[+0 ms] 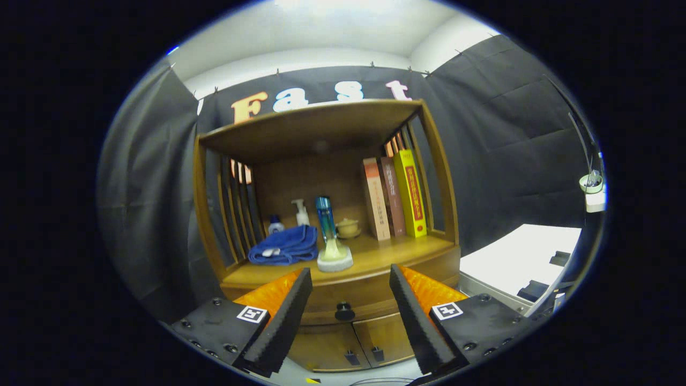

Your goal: Pull open the drawer, take out the items inside it, and place them on the countertop above the cabinet.

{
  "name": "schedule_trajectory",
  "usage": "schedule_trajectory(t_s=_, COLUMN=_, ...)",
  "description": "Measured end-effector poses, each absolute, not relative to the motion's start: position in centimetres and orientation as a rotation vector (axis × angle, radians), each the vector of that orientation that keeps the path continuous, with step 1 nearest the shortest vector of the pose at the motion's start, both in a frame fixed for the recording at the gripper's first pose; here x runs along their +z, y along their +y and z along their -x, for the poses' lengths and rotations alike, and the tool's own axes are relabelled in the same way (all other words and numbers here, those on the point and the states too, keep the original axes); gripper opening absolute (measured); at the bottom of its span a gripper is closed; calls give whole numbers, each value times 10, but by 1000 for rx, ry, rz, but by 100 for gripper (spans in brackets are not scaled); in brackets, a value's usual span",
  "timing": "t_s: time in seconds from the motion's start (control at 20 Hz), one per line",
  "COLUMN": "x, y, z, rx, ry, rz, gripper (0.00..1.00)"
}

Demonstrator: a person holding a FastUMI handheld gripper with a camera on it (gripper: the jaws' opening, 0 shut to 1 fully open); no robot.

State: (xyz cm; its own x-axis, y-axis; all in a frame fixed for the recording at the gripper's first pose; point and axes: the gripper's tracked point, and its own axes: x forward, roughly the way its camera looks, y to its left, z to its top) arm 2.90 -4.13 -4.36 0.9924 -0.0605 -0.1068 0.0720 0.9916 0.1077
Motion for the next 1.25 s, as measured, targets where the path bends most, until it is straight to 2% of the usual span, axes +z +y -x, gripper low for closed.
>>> schedule_trajectory(t_s=0.25, x=-3, y=-51, z=-12, rx=-58, ry=2, rz=-52, gripper=96)
schedule_trajectory(t_s=1.25, x=-32, y=-25, z=-12, rx=-8, ry=58, rz=-83, gripper=96)
